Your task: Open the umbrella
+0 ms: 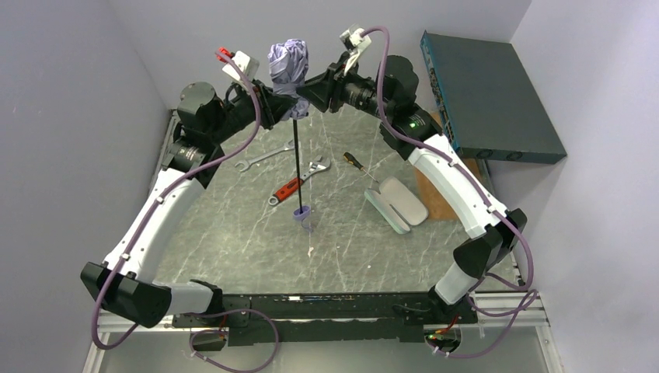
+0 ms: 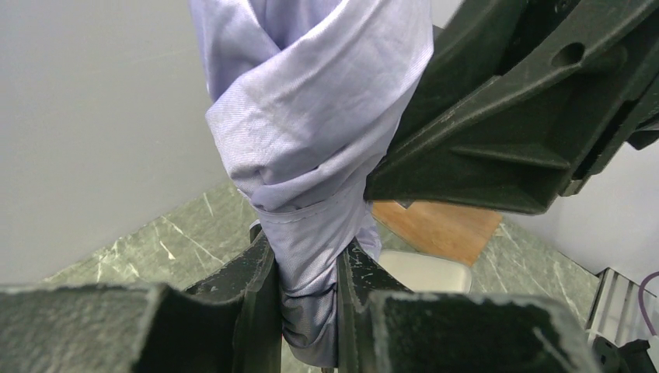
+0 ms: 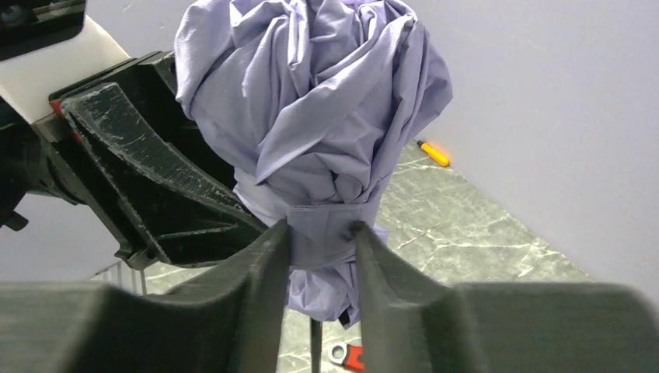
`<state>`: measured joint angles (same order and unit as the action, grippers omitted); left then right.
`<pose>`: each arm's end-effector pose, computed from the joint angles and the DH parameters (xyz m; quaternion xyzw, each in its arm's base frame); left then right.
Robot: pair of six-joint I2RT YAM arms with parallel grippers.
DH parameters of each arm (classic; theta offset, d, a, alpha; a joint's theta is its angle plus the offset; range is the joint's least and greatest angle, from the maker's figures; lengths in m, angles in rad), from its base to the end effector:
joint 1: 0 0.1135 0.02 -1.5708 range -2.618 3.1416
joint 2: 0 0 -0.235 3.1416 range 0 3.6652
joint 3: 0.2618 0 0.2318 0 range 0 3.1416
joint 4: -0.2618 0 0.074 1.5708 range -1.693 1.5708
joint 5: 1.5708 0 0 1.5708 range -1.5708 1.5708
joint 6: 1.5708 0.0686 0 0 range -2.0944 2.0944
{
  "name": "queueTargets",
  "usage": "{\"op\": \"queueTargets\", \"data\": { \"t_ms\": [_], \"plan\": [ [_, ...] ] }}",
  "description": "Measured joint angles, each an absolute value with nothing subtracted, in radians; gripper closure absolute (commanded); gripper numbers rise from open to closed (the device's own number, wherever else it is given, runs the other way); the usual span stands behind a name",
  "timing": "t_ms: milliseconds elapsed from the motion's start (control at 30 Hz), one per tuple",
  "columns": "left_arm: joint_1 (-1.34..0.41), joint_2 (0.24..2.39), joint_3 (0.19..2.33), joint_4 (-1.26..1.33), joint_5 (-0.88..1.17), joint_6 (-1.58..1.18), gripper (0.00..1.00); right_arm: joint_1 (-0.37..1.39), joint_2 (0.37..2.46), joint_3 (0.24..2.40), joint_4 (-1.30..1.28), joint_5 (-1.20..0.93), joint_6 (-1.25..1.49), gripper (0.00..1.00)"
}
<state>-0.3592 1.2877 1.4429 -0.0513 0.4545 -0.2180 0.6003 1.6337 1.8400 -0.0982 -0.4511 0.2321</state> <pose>0.2714 -0.1341 0.4471 0.2130 0.6388 -0.3506 0.6509 0.2939 0.2374 0.4673 -0.2828 0.6095 0.4299 0.6031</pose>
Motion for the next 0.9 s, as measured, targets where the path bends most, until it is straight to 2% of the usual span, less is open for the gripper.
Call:
{"op": "queueTargets", "data": {
  "t_ms": [67, 100, 400, 533, 767, 800, 867, 900],
  "plan": [
    [-0.358, 1.287, 1.441, -0.052, 0.454, -0.217, 1.0, 0.604, 1.636, 1.849, -0.11, -0.447, 0.225, 0.96],
    [-0.356, 1.287, 1.44, -0.052, 0.451, -0.214, 1.0, 0.604, 1.637, 1.852, -0.113, -0.445, 0.223, 1.0],
    [-0.348, 1.272, 1.408, -0.042, 0.461, -0.199, 1.0, 0.593, 1.636, 1.853, -0.139, -0.465, 0.202, 1.0],
    [-0.342, 1.253, 1.365, -0.014, 0.518, -0.2, 1.0, 0.542, 1.636, 1.85, -0.165, -0.51, 0.211, 1.0],
    [-0.342, 1.225, 1.346, 0.028, 0.685, -0.245, 1.0, 0.434, 1.637, 1.847, -0.191, -0.45, 0.185, 1.0],
    [-0.342, 1.223, 1.346, 0.042, 0.701, -0.254, 1.0, 0.434, 1.637, 1.843, -0.191, -0.452, 0.182, 0.96],
    [-0.34, 1.222, 1.347, 0.057, 0.718, -0.265, 1.0, 0.437, 1.637, 1.832, -0.191, -0.466, 0.183, 0.68],
    [-0.34, 1.222, 1.347, 0.06, 0.72, -0.268, 1.0, 0.435, 1.637, 1.823, -0.191, -0.483, 0.19, 0.6]
  ]
}}
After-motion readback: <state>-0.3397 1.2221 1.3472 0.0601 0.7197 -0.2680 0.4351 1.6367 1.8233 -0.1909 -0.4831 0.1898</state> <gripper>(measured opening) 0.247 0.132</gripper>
